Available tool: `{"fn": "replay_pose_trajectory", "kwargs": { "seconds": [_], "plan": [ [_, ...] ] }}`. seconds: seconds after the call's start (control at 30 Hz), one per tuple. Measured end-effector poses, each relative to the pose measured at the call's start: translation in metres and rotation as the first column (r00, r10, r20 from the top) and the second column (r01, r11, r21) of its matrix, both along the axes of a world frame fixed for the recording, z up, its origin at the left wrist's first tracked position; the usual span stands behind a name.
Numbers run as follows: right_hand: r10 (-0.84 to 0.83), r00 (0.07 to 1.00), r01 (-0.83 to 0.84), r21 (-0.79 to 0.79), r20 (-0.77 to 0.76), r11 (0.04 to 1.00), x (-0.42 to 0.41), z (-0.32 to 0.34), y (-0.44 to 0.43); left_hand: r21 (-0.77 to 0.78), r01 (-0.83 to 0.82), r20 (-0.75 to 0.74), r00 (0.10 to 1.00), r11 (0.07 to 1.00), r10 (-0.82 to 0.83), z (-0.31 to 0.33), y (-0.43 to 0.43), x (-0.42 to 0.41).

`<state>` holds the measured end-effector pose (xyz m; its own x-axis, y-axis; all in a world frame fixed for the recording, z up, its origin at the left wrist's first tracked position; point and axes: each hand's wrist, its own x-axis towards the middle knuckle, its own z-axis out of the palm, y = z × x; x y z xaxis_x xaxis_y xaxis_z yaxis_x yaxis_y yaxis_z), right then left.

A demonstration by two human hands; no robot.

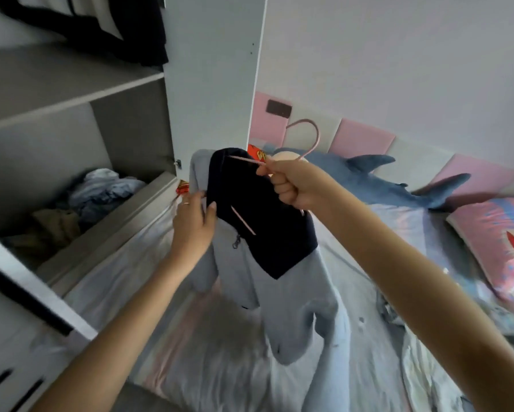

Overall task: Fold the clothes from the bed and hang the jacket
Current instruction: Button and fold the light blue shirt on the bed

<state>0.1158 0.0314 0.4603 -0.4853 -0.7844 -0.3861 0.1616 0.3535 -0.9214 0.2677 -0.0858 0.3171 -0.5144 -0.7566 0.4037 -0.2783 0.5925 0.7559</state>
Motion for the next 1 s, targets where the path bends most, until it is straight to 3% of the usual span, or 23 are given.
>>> {"fn": "replay_pose_trajectory", "kwargs": {
  "seconds": [0.07,0.13,0.3,0.4,0.5,0.53,0.7,0.77,0.8,0.87,0.93,1.0],
  "plan": [
    [-0.016,0.984,0.037,-0.115,0.175,0.993,0.003,0.011,-0.006,0.105,0.046,-0.133,0.991,0.993,-0.032,0.009,0.01,0.001],
    [-0.077,0.958,0.137,-0.207,0.275,0.969,-0.009,0.019,0.001,0.106,0.025,-0.133,0.991,0.994,-0.011,0.014,0.016,-0.003],
    [-0.327,0.89,0.407,-0.23,0.319,0.884,-0.075,-0.013,0.062,0.127,0.122,0.131,0.982,0.984,-0.139,-0.002,0.04,-0.043],
    [-0.502,0.779,0.584,-0.141,0.375,0.8,-0.115,-0.069,0.109,0.204,0.231,0.296,0.912,0.951,-0.285,-0.036,0.072,-0.075],
    [-0.659,0.686,0.694,-0.008,0.308,0.719,-0.155,-0.139,0.156,0.34,0.36,0.383,0.791,0.869,-0.478,-0.09,0.119,-0.101],
    [-0.729,0.638,0.742,0.054,0.249,0.668,-0.168,-0.169,0.177,0.4,0.405,0.426,0.712,0.822,-0.558,-0.115,0.144,-0.11],
    [-0.924,0.382,0.908,0.187,-0.004,0.375,-0.2,-0.315,0.248,0.515,0.554,0.561,0.359,0.654,-0.746,-0.231,0.224,-0.125],
    [-0.919,0.329,0.894,0.385,-0.217,0.229,-0.187,-0.364,0.263,0.555,0.547,0.604,0.254,0.627,-0.756,-0.275,0.245,-0.118],
    [-0.886,0.35,0.864,0.471,-0.304,0.179,-0.179,-0.387,0.269,0.573,0.526,0.631,0.208,0.629,-0.748,-0.291,0.249,-0.113],
    [-0.838,0.44,0.819,0.526,-0.322,0.228,-0.153,-0.439,0.272,0.578,0.506,0.674,0.146,0.64,-0.724,-0.333,0.248,-0.102],
    [-0.614,0.67,0.727,0.538,-0.418,0.427,-0.117,-0.496,0.264,0.528,0.506,0.72,0.158,0.682,-0.675,-0.381,0.231,-0.09],
    [-0.287,0.819,0.554,0.555,-0.497,0.621,-0.079,-0.543,0.255,0.421,0.497,0.772,0.243,0.759,-0.588,-0.415,0.203,-0.08]
  ]
}}
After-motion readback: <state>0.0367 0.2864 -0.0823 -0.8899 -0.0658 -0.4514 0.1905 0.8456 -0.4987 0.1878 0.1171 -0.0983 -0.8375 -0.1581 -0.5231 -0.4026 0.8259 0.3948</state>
